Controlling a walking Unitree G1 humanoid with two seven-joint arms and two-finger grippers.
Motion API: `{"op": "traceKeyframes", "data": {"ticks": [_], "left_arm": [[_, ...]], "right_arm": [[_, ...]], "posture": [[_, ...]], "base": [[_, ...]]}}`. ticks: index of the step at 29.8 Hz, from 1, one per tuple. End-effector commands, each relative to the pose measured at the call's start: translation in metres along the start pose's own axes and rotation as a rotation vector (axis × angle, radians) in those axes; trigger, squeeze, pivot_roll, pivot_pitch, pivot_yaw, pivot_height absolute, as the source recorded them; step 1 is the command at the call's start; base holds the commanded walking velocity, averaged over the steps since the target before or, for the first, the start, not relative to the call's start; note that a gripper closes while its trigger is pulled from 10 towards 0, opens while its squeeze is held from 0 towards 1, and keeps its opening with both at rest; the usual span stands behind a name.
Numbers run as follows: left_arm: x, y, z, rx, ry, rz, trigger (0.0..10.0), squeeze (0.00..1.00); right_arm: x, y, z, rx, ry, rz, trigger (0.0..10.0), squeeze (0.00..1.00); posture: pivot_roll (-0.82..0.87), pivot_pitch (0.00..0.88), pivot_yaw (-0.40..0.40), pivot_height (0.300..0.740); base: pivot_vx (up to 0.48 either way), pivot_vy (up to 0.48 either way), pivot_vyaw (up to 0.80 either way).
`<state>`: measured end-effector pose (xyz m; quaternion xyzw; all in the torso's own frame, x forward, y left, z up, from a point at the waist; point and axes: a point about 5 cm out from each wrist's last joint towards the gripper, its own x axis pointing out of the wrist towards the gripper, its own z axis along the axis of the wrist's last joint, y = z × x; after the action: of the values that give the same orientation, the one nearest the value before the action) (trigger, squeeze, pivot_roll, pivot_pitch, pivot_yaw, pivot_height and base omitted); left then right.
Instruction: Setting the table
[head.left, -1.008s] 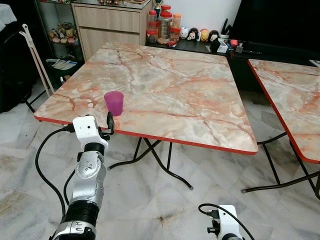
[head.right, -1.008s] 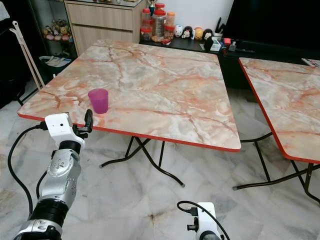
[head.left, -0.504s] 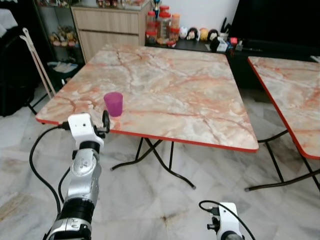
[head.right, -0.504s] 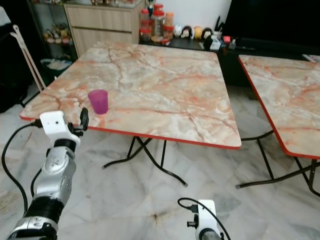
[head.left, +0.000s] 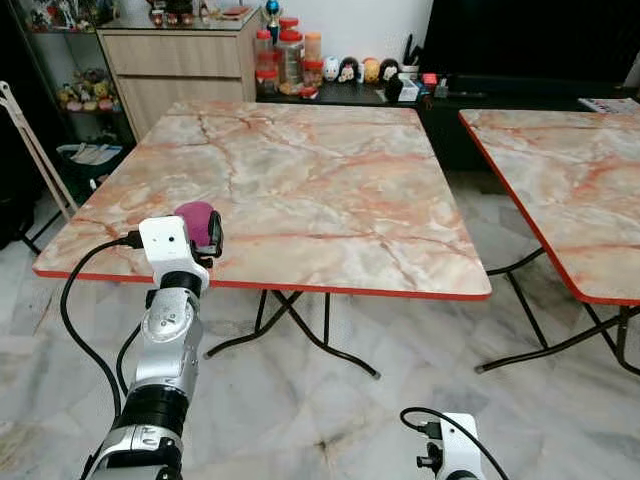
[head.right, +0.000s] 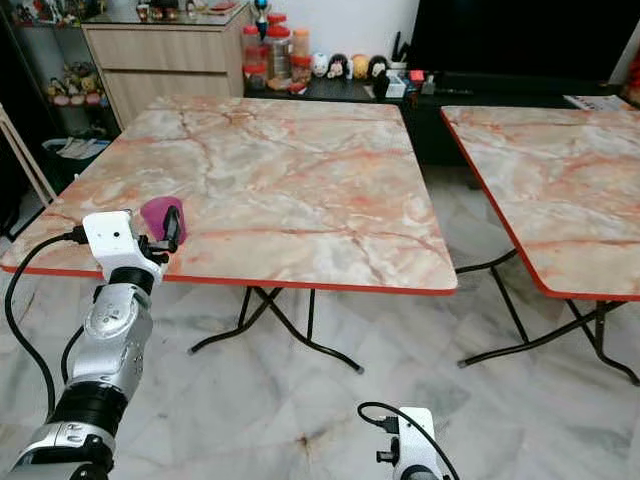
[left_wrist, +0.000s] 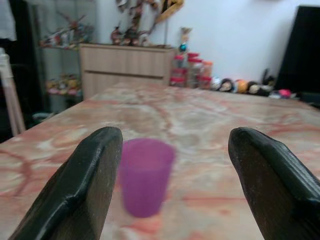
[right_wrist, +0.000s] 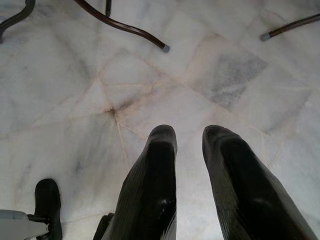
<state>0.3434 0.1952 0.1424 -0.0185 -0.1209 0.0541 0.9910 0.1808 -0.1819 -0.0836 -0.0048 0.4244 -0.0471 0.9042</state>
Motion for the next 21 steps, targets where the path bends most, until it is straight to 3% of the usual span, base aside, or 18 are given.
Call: {"op": "traceKeyframes", "data": {"ticks": [1, 9, 21], "left_arm": [[0.004, 0.006, 0.004, 0.005, -0.007, 0.021, 10.0, 0.00], [0.006, 0.023, 0.007, 0.029, -0.010, 0.064, 10.0, 0.00], [0.007, 0.028, 0.008, 0.032, -0.017, 0.080, 10.0, 0.00]], "right_arm": [[0.002, 0.001, 0.007, 0.006, -0.015, -0.003, 10.0, 0.00], [0.002, 0.003, 0.010, -0.004, -0.028, 0.007, 10.0, 0.00], [0.002, 0.003, 0.007, 0.003, -0.016, 0.006, 10.0, 0.00]], "posture": [[0.06, 0.000, -0.036, 0.740], [0.06, 0.000, -0.033, 0.740], [0.06, 0.000, -0.030, 0.740]], "base": [[0.300, 0.000, 0.00], [0.301, 0.000, 0.00], [0.303, 0.000, 0.00]]}}
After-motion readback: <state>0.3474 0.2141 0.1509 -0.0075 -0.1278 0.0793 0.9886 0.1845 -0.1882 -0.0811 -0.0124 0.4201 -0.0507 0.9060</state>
